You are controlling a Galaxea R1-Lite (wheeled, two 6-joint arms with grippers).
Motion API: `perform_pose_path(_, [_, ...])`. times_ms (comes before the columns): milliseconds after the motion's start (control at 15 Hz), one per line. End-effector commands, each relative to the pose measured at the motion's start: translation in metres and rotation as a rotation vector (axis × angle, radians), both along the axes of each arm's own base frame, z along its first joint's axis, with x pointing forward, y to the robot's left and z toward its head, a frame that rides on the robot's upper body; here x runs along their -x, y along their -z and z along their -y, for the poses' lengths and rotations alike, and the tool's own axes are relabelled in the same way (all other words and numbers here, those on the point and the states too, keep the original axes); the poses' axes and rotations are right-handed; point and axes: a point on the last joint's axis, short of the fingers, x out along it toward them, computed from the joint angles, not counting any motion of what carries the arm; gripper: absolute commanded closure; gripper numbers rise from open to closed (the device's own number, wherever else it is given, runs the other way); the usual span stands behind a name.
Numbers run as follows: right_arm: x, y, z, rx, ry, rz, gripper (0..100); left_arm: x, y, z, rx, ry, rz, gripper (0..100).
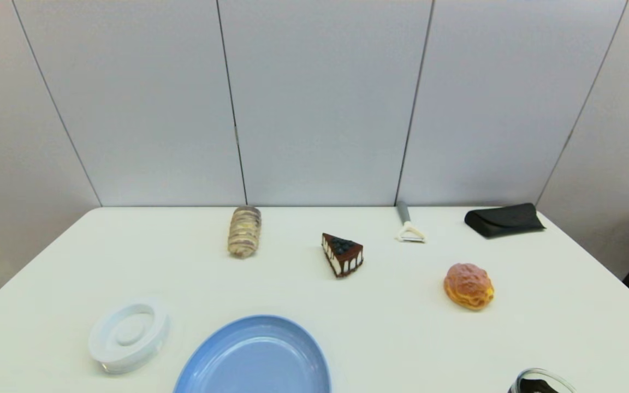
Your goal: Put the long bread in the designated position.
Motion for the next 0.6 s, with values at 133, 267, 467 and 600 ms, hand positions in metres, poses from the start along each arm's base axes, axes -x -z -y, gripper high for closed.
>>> perform_pose_path(133, [-0.0001,0.0,0.0,0.001,-0.001,-0.001,0,-0.0002,0.0004,0.0,0.0,0.0,-0.003,0])
perform_pose_path(267, [-0.0001,0.0,0.0,0.001,-0.001,-0.001,0,-0.0002,0.0004,0.0,0.0,0.0,-0.003,0])
perform_pose_path(467, [-0.0001,0.0,0.0,0.001,-0.001,-0.001,0,-0.0002,0.0004,0.0,0.0,0.0,-0.003,0])
perform_pose_path(600, [-0.0001,0.0,0.0,0.001,-0.001,-0.001,0,-0.0002,0.0004,0.0,0.0,0.0,-0.003,0])
